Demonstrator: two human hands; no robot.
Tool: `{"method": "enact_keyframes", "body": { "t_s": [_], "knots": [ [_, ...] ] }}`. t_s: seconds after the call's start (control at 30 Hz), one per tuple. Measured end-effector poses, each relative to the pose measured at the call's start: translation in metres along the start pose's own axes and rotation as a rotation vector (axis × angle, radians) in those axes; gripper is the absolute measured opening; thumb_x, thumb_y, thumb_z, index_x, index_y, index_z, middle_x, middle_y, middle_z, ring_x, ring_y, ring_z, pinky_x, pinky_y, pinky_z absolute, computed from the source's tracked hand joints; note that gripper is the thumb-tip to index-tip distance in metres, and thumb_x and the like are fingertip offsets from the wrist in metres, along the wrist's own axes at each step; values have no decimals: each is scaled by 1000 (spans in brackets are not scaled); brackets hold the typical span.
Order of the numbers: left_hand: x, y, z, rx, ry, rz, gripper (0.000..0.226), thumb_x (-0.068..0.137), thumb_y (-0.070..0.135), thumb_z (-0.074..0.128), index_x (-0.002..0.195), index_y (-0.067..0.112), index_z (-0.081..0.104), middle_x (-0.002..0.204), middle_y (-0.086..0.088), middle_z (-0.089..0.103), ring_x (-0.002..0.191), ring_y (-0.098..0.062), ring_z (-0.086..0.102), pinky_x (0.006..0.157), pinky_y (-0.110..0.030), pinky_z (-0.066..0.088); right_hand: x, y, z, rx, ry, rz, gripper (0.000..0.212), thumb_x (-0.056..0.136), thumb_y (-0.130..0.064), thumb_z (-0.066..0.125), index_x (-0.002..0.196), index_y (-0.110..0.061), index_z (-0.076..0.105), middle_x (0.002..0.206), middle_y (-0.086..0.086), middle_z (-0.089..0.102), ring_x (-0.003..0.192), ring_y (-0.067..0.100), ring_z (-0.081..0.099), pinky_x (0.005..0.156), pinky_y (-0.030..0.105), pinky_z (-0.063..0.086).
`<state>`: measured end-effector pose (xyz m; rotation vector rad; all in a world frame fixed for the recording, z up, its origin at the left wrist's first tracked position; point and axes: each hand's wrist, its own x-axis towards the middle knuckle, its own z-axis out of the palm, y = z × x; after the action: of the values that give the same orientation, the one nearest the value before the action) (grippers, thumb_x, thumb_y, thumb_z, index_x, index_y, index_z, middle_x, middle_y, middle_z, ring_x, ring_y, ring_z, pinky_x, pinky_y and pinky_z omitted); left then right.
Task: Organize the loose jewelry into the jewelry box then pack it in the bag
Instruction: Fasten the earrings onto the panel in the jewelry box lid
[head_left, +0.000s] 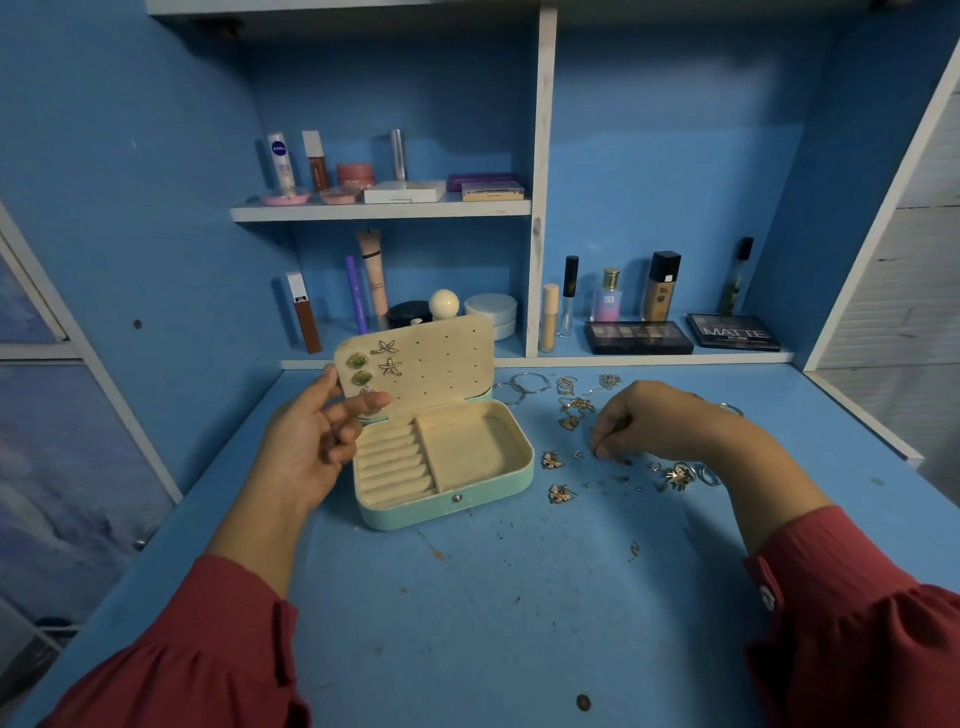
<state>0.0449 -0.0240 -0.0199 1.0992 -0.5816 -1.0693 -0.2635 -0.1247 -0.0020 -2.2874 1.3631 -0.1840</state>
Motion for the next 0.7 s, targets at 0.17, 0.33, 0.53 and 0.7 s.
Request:
{"method": "enact_keyframes", "body": {
  "t_s": [0.17,0.33,0.53,0.7],
  "knots": [
    [1,0,-1,-5,-1,4,25,98,32,47,103,14,63,83,-13,72,38,-6,33,29,-14,22,1,2,-1,20,-15,-7,11,85,-17,70,90,-24,77,85,-17,70,80,-1,60,66,12,42],
    [2,0,-2,-7,-2,-2,25,97,33,47,104,14,63,84,-14,72,38,-6,33,29,-14,22,1,6,-3,53,36,-25,11,90,-19,65,91,-27,73,86,-20,65,80,-4,56,72,15,42],
    [2,0,-2,-14,-3,-7,25,97,33,47,102,14,63,85,-14,72,37,-6,34,29,-14,22,-2,8,-6,75,4,-11,9,76,-23,80,78,-30,75,77,-16,71,78,1,63,74,20,49],
    [0,0,-1,-20,-4,-7,24,97,33,48,102,14,62,83,-14,72,36,-6,34,29,-14,22,-3,1,-1,20,-18,7,11,76,-18,79,84,-25,77,80,-16,71,76,0,62,63,9,44]
  ]
}}
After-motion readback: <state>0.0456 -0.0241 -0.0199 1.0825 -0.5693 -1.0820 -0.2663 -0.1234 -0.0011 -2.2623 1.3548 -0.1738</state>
